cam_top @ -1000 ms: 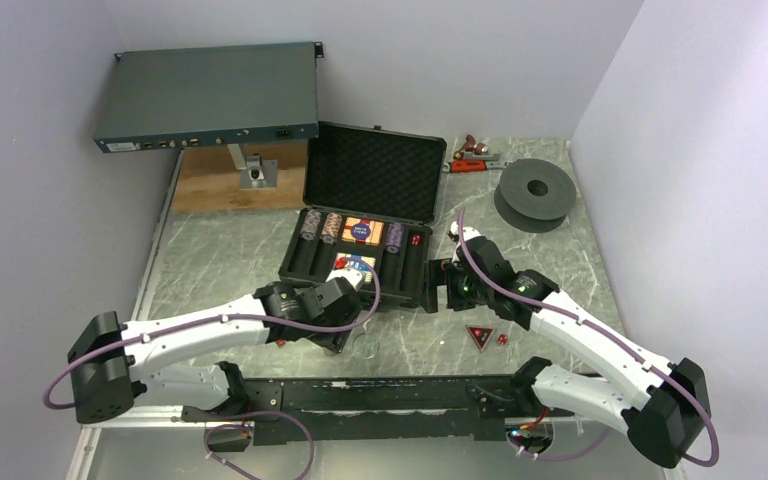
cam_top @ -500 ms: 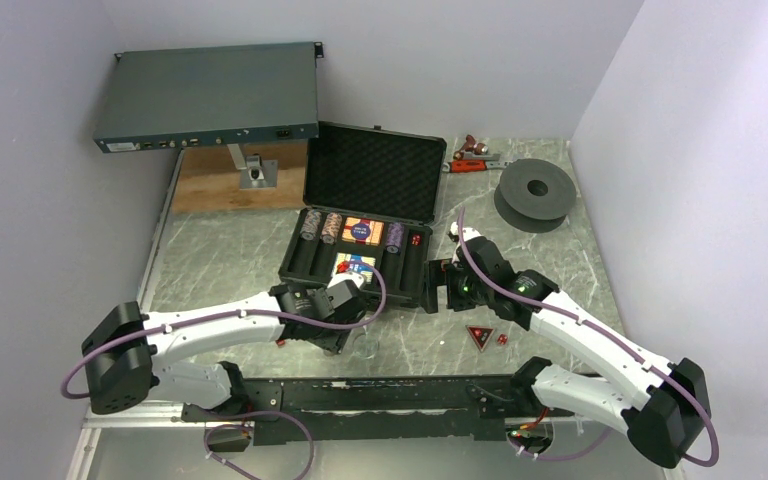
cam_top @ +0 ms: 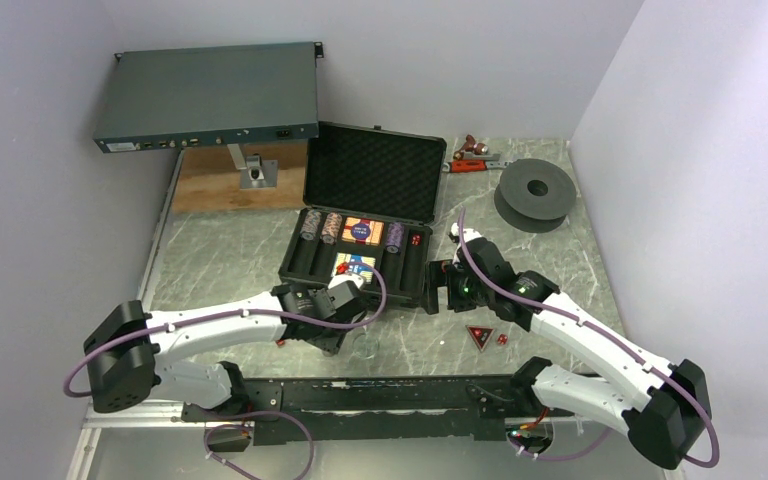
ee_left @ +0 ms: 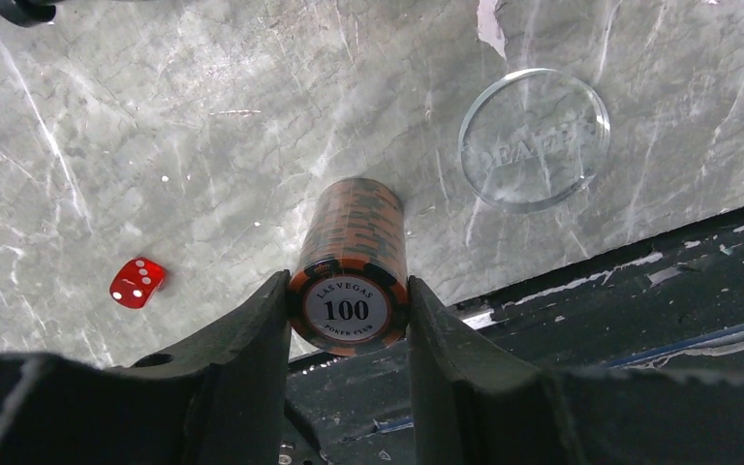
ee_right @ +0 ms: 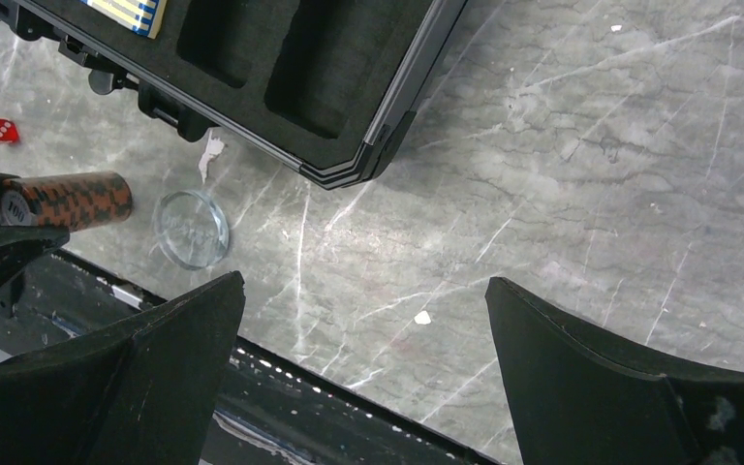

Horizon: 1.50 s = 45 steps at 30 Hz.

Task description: Pack up texas hold em set

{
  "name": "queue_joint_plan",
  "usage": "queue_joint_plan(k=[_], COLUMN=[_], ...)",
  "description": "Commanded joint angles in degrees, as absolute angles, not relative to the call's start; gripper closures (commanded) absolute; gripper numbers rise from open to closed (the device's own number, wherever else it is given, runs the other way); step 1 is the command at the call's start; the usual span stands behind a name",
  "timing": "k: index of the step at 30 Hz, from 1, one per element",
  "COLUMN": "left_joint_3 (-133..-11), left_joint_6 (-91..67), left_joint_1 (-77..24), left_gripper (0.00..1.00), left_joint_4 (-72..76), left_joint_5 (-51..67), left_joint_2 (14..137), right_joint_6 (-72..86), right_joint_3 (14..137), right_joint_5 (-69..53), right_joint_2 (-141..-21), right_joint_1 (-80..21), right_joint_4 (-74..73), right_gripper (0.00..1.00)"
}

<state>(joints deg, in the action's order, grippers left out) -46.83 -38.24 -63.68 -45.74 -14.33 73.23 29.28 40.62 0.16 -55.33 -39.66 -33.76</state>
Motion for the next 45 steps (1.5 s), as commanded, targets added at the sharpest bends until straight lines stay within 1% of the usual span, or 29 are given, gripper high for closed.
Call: queue_joint_plan(k=[1, 6, 13, 16, 19, 23, 27, 31, 34, 40, 45], left_joint_3=[-48.6, -52.3, -53.2, -53.6, -55.3, -60.8, -64.5, -67.7, -69.4, -75.1, -77.2], left_joint_6=[-37.7, -35.7, -35.1, -36.2, -37.7, -39.5, -40.7, -42.4, -42.8, -41.4, -41.9], left_joint_1=[-63.9, -63.9, -63.9, -63.9, -63.8, -63.5, -63.1, -62.8, -62.7, -62.7, -62.7], left_gripper=[1.00, 1.00, 1.00, 1.00, 1.00, 1.00, 1.00, 1.00, 1.00, 1.00, 1.00], left_joint_4=[-47.1, -50.2, -48.1, -47.7, -47.8, -52.3, -55.2, -56.8, -56.4, -57.8, -55.9], left_joint_5=[-14.4, -14.4, -10.6, -8.7, -7.0, -5.4, -5.1, -3.2, -0.8, 1.3, 4.2], left_joint_2=[70.0, 69.8, 65.1, 63.0, 61.6, 62.1, 62.6, 62.1, 60.8, 61.8, 62.8], right_joint_6=[28.7, 28.0, 26.0, 25.4, 24.1, 20.3, 14.3, 11.3, 8.9, 5.8, 3.0], right_joint_3=[40.8, 41.9, 43.9, 42.2, 41.2, 42.0, 39.9, 35.1, 33.3, 34.1, 31.5], right_joint_5=[1.4, 0.3, -9.4, -14.2, -14.5, -14.1, -13.8, -18.4, -22.6, -26.8, -24.8], right_joint_2=[-54.0, -54.7, -56.9, -54.9, -53.2, -52.0, -47.5, -41.4, -39.0, -40.6, -40.5], right_joint_1=[-40.0, -40.0, -40.4, -42.3, -45.7, -50.6, -55.7, -57.1, -57.8, -58.8, -59.3], right_joint_4=[-32.1, -31.1, -27.6, -21.6, -17.3, -14.5, -9.3, -2.5, -0.4, 1.5, 7.5], right_gripper=[0.00, 0.00, 0.01, 0.00, 0.00, 0.00, 0.00, 0.00, 0.01, 0.04, 0.06])
